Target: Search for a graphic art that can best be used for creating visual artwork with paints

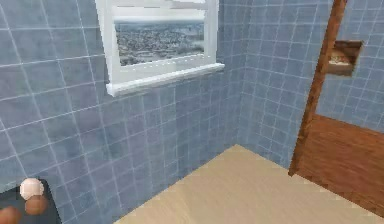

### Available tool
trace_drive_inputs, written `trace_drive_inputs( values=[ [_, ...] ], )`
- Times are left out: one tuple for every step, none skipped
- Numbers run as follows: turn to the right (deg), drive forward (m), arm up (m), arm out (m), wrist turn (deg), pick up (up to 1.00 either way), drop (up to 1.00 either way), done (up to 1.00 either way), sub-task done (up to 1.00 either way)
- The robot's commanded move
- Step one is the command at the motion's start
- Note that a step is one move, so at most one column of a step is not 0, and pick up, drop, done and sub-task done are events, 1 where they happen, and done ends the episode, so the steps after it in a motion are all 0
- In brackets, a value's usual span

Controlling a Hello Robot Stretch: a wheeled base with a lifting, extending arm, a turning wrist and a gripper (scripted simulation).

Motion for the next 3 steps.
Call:
trace_drive_inputs(
  values=[
    [42.0, 0.00, 0.00, 0.00, 0.0, 0.00, 0.00, 0.00, 0.00],
    [0.0, 1.00, 0.00, 0.00, 0.0, 0.00, 0.00, 0.00, 0.00],
    [3.0, 0.00, 0.00, 0.00, 0.0, 0.00, 0.00, 0.00, 0.00]
  ],
)
